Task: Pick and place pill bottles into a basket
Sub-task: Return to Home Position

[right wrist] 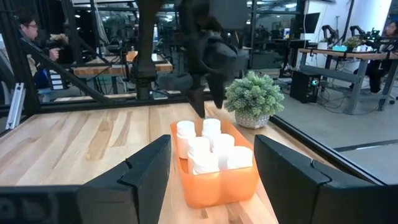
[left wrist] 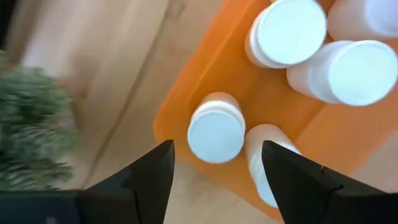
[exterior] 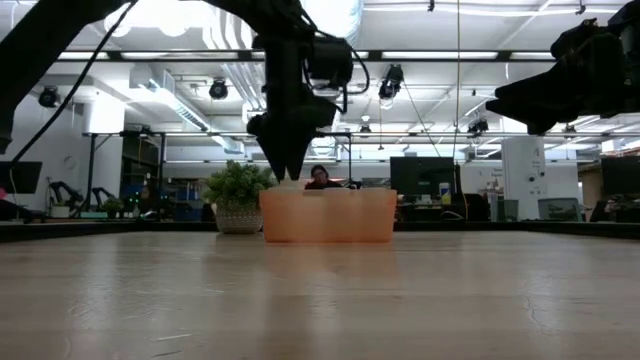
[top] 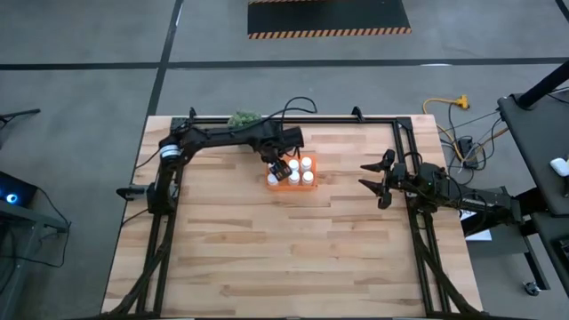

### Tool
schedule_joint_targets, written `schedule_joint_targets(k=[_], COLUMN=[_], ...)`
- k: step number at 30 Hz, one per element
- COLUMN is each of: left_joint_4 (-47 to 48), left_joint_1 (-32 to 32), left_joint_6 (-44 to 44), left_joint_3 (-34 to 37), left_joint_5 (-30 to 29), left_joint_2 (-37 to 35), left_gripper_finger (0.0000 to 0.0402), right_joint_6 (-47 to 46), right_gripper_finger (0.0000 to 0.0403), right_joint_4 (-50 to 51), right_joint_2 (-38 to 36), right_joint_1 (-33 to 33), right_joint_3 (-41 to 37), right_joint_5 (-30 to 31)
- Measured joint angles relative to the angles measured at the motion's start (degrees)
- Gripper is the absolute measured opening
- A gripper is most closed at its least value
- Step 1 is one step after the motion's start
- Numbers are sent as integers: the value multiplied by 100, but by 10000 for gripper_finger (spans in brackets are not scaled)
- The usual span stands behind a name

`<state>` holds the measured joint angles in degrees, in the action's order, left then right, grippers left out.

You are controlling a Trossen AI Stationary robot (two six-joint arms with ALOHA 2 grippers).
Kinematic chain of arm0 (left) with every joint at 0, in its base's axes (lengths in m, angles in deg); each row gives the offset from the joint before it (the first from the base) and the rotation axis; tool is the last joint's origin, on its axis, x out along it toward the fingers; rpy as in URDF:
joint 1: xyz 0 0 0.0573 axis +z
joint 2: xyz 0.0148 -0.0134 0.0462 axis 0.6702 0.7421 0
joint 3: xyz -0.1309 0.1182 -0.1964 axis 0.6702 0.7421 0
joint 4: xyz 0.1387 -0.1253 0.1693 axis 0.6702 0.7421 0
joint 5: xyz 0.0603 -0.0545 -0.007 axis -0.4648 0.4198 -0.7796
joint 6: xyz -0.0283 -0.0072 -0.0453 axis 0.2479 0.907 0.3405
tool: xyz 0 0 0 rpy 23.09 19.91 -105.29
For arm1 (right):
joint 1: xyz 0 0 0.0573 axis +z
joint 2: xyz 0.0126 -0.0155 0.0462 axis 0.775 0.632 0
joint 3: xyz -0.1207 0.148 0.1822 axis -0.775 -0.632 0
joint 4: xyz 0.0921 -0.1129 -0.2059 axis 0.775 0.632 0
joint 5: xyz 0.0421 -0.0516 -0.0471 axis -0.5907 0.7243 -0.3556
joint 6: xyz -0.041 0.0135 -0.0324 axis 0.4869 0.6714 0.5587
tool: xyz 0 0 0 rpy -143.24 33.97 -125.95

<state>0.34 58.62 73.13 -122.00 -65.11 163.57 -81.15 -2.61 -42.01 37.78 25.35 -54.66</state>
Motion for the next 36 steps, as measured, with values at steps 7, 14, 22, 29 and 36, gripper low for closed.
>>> schedule_joint_targets(k=[7,14,22,29,36], left_joint_4=[-189,-798,-2075,-3023,-5511], left_joint_1=[-574,-1388,-1896,-2060,-1855], left_joint_6=[-328,-487,-103,-1653,-2373], left_joint_3=[46,70,150,1060,3077], left_joint_5=[-1492,-1992,-1914,-618,1072], left_joint_2=[-498,-835,-816,-813,-1625], left_gripper_finger=[224,224,225,225,225], right_joint_6=[-1,0,0,0,0], right_gripper_finger=[219,219,219,219,219], right_joint_4=[0,0,0,0,0], right_joint_2=[1,4,-2,0,2], right_joint_1=[-1,-1,0,-1,-1], right_joint_3=[0,0,0,0,0], right_joint_5=[2,3,-4,-1,-1])
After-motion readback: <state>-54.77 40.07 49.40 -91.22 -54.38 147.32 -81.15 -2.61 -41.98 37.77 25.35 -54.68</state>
